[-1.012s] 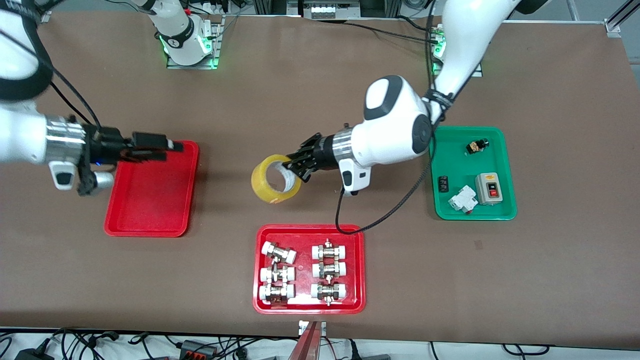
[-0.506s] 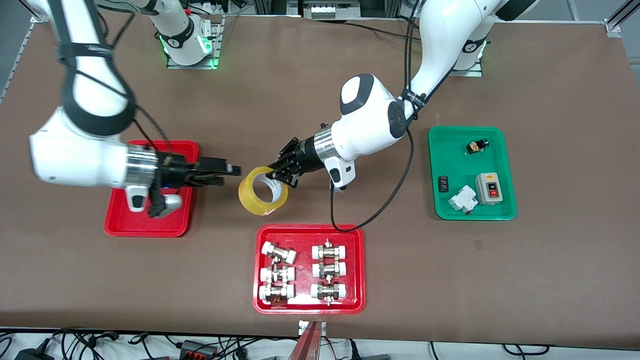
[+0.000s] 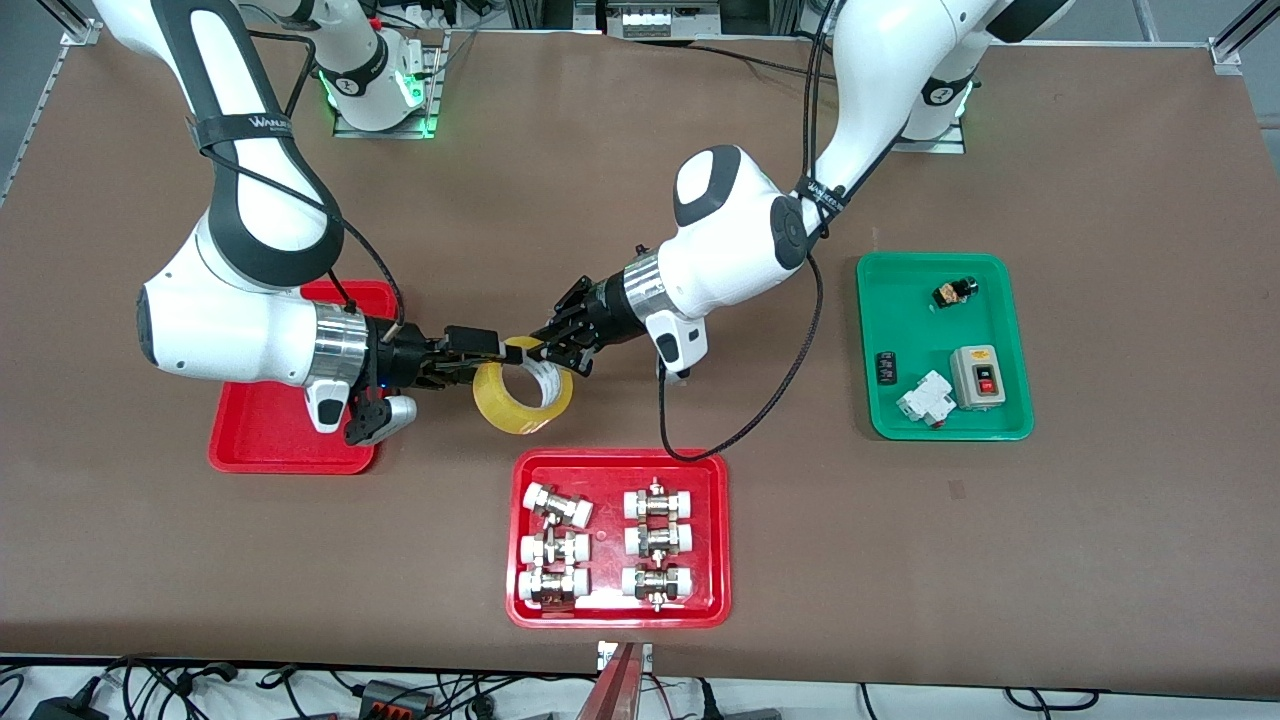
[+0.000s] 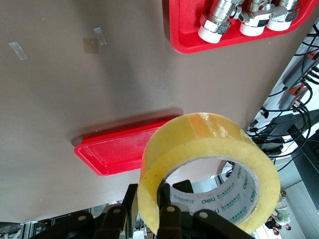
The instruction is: Left arm passes tape to right arm into tray
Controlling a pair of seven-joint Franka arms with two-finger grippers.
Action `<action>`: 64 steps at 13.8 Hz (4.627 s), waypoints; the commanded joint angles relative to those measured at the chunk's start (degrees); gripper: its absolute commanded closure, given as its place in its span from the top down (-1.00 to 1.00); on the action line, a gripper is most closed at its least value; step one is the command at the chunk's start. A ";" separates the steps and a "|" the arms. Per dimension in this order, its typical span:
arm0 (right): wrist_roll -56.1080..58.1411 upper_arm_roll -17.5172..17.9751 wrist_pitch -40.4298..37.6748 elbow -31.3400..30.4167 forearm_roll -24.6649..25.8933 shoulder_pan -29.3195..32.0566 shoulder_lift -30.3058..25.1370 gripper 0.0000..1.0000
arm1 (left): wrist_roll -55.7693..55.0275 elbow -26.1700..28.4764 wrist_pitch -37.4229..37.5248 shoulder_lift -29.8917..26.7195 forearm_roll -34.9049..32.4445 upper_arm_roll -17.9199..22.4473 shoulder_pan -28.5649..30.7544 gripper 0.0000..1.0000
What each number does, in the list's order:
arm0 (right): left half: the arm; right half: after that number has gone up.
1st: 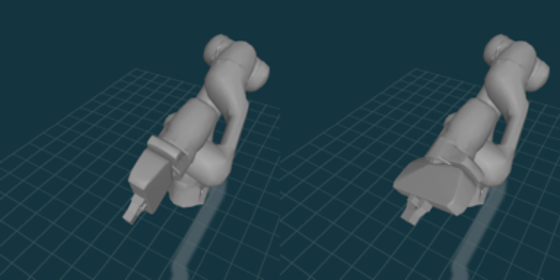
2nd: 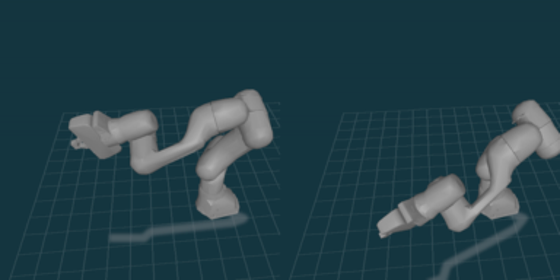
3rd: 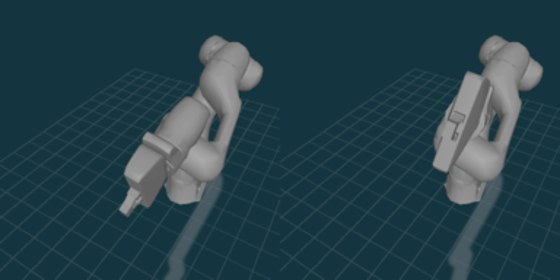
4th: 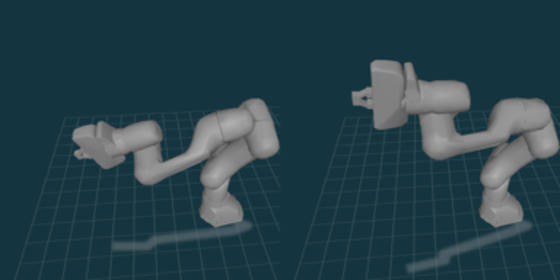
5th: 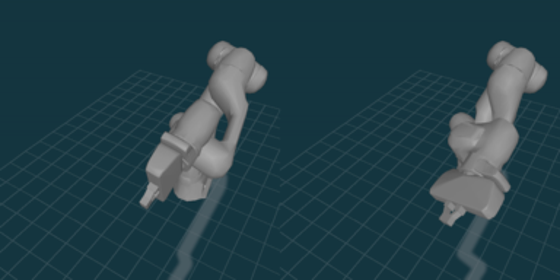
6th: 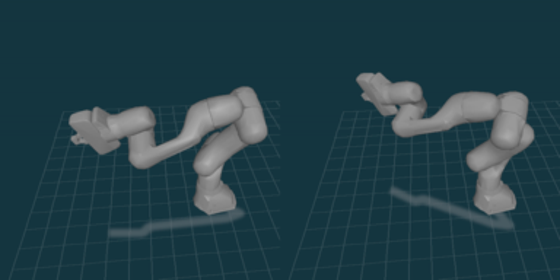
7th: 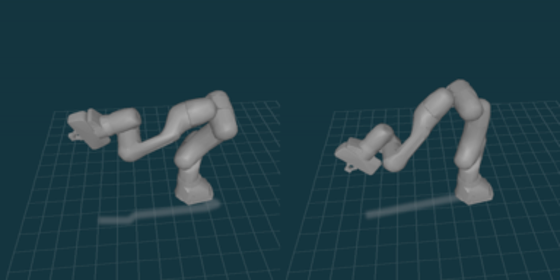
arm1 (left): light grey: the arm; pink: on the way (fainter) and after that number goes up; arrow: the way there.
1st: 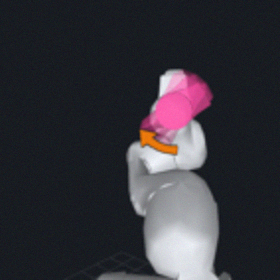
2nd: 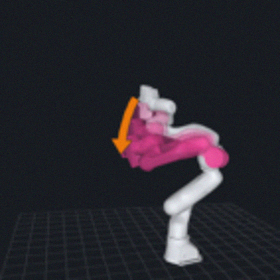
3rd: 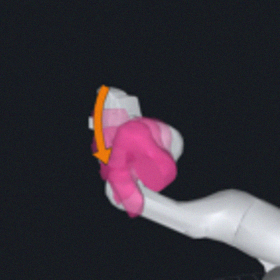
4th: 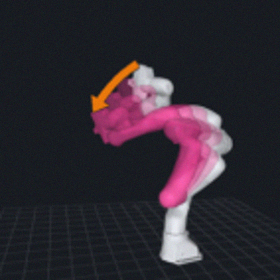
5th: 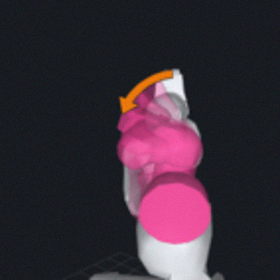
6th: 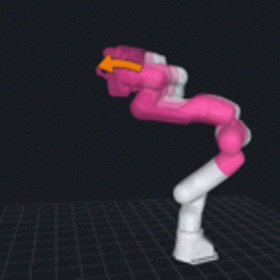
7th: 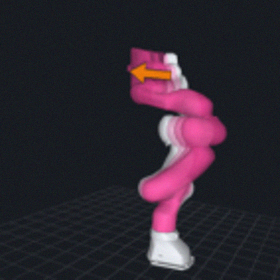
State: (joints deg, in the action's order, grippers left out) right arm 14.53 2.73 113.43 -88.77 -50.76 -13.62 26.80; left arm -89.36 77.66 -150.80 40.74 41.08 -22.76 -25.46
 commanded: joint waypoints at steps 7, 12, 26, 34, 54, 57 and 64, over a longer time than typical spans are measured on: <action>0.77 -0.27 0.12 1.06 -0.92 0.17 -0.26 -1.00 | -0.02 -1.63 -0.55 0.39 0.67 1.40 -0.56 -0.38; 0.68 -0.27 0.12 0.97 -0.75 -0.01 -0.26 -1.00 | 0.59 -2.16 3.83 -1.27 -12.87 1.67 2.76 1.00; 31.23 -0.88 -20.62 -6.41 15.59 29.16 7.02 -1.00 | 42.23 -2.25 53.14 -14.28 -35.98 2.19 20.00 1.00; 41.46 -0.88 -16.24 -6.15 23.41 32.43 12.75 1.00 | 70.07 -2.07 69.57 -19.64 -41.77 2.36 30.37 1.00; -2.27 -0.18 -24.73 -6.32 50.85 14.33 -23.08 1.00 | 91.82 17.27 54.99 -37.58 -44.16 13.79 33.89 1.00; -11.87 -0.09 -26.34 -7.11 50.85 12.04 -29.33 1.00 | 91.03 16.56 56.14 -38.10 -43.81 13.01 34.16 1.00; -16.98 -0.44 -26.86 -3.53 51.11 12.56 -30.59 1.00 | 91.82 15.94 58.08 -38.54 -43.72 13.45 34.68 1.00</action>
State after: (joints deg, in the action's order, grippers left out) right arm -0.58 2.36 86.99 -95.47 -0.68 -1.46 -5.80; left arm 1.84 94.25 -94.18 2.71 -2.31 -9.27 9.05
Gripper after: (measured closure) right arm 0.000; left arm 0.000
